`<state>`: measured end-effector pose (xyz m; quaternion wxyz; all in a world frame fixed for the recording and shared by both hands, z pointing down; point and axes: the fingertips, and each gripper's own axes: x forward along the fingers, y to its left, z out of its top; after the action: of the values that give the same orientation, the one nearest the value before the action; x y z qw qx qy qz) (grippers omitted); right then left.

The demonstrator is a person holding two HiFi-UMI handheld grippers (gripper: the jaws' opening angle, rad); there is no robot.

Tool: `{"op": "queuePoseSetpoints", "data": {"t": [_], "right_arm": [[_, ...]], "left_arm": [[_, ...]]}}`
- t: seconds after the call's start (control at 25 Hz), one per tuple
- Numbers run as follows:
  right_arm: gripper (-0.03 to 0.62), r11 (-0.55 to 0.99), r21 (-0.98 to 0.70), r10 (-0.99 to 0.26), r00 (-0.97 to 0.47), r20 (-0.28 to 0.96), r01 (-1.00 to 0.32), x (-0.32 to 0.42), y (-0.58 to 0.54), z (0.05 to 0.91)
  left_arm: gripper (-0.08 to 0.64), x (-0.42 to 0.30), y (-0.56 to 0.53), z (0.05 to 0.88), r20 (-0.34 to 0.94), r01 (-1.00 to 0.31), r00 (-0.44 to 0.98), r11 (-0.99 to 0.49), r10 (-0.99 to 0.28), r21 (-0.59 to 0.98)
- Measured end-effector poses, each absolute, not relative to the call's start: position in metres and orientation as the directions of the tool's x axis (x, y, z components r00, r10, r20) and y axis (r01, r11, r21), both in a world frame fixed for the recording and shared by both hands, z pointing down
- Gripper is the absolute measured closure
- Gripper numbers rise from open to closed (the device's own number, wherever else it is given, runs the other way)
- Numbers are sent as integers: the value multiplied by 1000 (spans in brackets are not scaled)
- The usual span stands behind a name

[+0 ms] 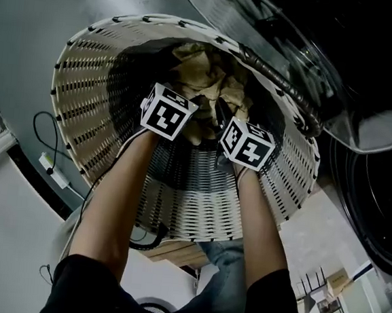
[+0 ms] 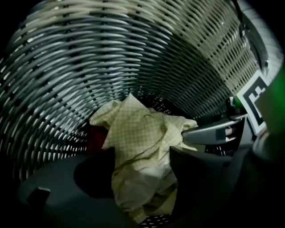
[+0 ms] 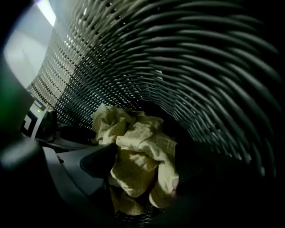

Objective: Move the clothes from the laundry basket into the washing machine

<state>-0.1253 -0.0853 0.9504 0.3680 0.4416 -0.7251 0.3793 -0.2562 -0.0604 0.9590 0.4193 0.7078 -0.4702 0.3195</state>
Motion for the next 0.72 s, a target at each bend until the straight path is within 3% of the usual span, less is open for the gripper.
{"op": "queuePoseSetpoints", "data": {"t": [0.36, 0.44, 0.48, 0.56, 0.72], "right_arm": [[140, 367, -216, -343, -348, 873, -905, -135, -94, 1000], [145, 379, -235, -326, -367, 871, -895, -139, -94, 1009], [152, 380, -248, -315, -377, 871, -891, -141, -93, 1012], [212, 379, -269, -293, -390, 873, -885, -143, -92, 1012], [424, 415, -232, -277, -365, 889, -880, -147, -83, 994]], "left_arm": [[174, -254, -63, 1009, 871, -932, 345, -239, -350, 273], [236, -256, -62, 1014, 874, -932, 346, -235, -341, 277], [339, -256, -61, 1015, 873, -930, 352, -231, -336, 286], [488, -251, -60, 1014, 862, -922, 378, -222, -338, 318], [515, -239, -56, 995, 839, -907, 419, -206, -347, 367]]}}
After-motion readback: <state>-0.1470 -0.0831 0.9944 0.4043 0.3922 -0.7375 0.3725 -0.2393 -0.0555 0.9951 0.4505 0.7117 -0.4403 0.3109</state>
